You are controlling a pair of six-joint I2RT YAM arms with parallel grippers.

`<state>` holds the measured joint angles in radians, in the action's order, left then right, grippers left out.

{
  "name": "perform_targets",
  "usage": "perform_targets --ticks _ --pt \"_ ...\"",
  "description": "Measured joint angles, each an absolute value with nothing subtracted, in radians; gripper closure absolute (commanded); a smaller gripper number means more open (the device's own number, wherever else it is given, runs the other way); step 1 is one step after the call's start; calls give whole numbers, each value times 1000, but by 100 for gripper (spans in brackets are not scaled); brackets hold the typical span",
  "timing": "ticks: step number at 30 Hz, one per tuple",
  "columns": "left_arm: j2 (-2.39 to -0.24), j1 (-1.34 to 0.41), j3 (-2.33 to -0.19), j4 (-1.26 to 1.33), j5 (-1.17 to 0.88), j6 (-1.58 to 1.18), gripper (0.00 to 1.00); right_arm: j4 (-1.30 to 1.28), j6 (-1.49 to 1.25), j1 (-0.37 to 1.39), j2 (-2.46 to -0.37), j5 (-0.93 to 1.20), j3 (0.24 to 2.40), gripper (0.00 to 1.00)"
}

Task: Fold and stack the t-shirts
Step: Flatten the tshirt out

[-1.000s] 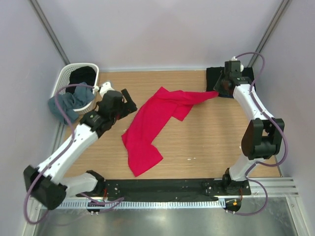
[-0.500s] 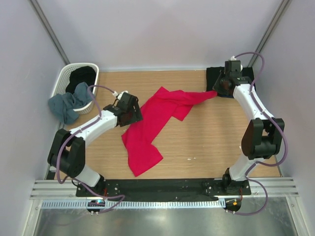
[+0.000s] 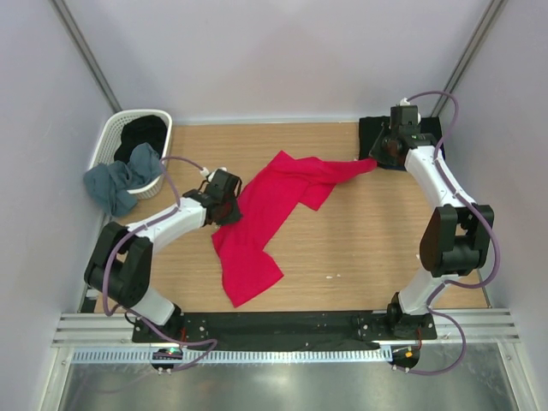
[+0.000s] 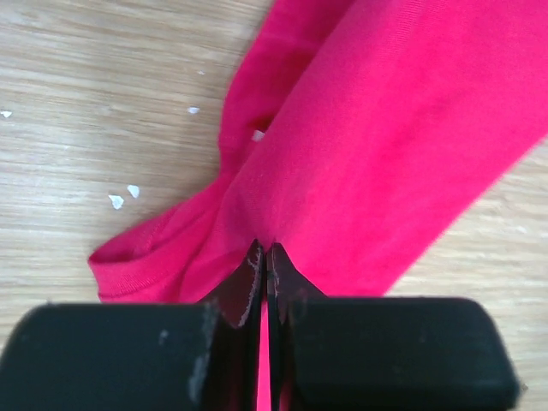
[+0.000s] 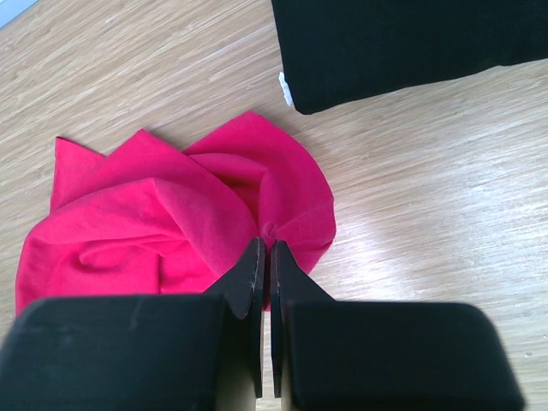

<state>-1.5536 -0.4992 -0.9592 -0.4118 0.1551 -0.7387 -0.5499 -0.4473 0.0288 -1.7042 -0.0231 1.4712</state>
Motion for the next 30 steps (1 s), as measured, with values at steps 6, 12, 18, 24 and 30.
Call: perform_targets --ticks 6,12,18,24,30 --pt "-1421 -624 -1000 -427 167 -686 100 -554 -447 29 -1704 -23 1472 99" --pt "-1357 -934 -997 -345 179 -671 100 -558 -447 29 -1706 -27 1472 99" --pt "-1618 -1204 -996 -359 212 -703 99 -558 -447 29 -1715 -27 1472 99" --pt "-1700 -1250 -1015 -447 249 -712 36 -558 -447 29 -1715 -27 1471 99" --pt "-1600 -1221 -1088 -533 364 -742 5 -558 -447 29 -1715 -31 1471 99"
